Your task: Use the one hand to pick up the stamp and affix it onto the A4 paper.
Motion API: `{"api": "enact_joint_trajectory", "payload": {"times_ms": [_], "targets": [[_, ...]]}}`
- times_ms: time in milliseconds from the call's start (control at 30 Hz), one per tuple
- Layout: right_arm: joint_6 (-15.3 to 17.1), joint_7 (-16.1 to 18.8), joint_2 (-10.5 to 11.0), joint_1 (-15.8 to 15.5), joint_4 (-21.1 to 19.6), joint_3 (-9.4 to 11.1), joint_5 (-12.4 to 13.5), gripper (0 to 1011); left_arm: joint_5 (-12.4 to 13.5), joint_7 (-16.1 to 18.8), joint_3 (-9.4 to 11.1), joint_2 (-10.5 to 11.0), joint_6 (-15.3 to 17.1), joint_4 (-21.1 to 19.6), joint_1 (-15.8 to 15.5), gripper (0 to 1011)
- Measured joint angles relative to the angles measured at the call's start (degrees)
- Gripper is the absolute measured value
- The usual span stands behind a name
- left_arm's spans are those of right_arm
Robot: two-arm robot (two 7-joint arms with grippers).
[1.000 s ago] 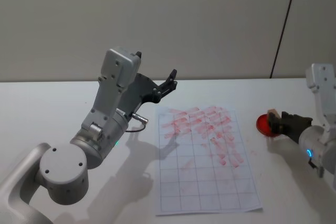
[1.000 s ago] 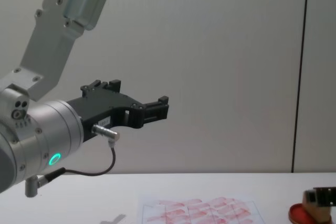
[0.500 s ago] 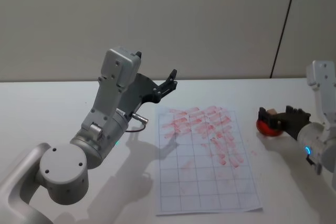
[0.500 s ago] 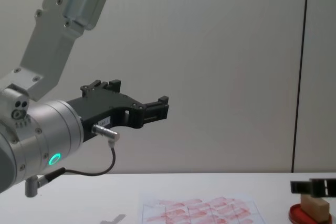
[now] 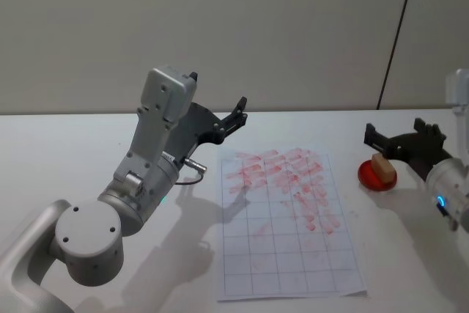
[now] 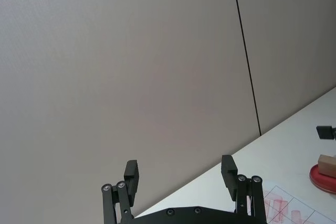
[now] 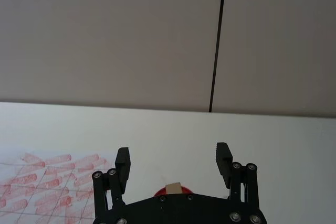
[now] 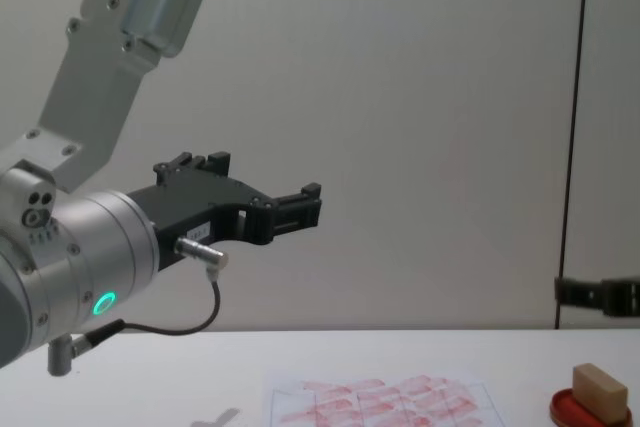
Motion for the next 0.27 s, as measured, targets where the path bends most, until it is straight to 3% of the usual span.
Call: {"api": "enact_joint_trajectory", "payload": {"times_ms": [267], "targets": [[-5.98, 0.69, 1.22, -1.75, -2.85, 0.49, -1.90, 1001, 0.00, 0.00, 0.00, 0.00, 0.00, 0.00, 0.00, 1001]]}}
